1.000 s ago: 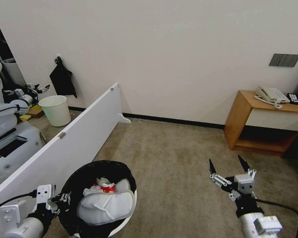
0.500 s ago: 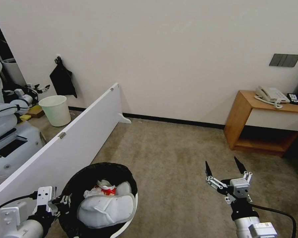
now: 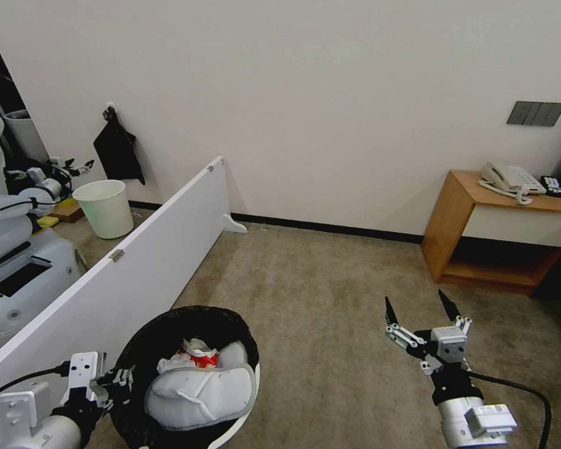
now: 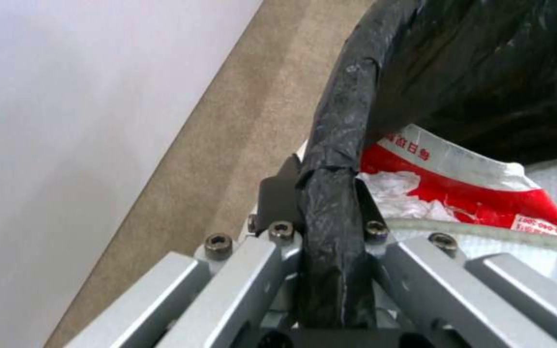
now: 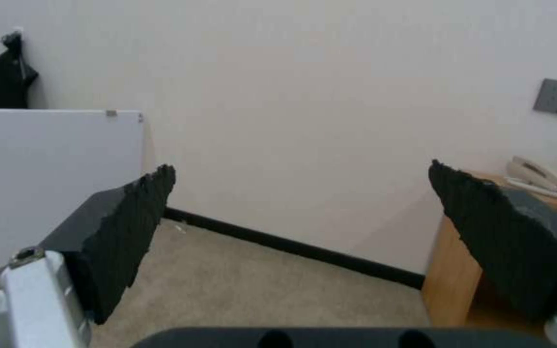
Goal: Pick up the trash bin, then pick up the garbage from the floor and place it into the trash bin.
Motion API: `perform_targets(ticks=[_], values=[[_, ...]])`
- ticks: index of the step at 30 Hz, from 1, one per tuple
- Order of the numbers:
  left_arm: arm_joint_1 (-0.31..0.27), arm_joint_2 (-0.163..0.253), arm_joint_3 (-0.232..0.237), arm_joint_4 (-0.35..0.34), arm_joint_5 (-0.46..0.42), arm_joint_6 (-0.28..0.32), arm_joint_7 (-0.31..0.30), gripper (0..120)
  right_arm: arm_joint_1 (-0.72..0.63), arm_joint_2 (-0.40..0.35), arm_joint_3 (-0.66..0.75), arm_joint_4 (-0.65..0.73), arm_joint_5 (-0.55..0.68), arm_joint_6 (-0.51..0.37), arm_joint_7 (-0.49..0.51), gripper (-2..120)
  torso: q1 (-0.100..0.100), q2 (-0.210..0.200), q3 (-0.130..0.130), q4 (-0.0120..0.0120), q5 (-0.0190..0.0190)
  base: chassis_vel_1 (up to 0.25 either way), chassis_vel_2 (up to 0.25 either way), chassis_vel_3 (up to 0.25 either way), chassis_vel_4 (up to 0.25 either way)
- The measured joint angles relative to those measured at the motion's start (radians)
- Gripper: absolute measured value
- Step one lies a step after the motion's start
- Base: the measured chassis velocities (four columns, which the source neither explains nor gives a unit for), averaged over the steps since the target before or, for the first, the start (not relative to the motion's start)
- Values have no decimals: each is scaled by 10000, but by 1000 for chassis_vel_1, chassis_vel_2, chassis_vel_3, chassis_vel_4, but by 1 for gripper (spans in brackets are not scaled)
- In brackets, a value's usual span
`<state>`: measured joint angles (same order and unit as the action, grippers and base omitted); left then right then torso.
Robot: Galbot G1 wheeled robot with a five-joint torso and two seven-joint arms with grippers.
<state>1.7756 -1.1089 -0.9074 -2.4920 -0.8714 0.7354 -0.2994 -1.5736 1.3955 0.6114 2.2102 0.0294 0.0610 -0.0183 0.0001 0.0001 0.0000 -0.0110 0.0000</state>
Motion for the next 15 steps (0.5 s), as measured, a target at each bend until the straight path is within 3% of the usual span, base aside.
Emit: perform_targets(ticks=[15], values=[[-24, -99, 55, -10, 147, 0, -9, 3, 370, -209, -62, -331, 275, 15, 72, 100, 0, 0, 0, 0, 0, 0, 0, 0, 0]])
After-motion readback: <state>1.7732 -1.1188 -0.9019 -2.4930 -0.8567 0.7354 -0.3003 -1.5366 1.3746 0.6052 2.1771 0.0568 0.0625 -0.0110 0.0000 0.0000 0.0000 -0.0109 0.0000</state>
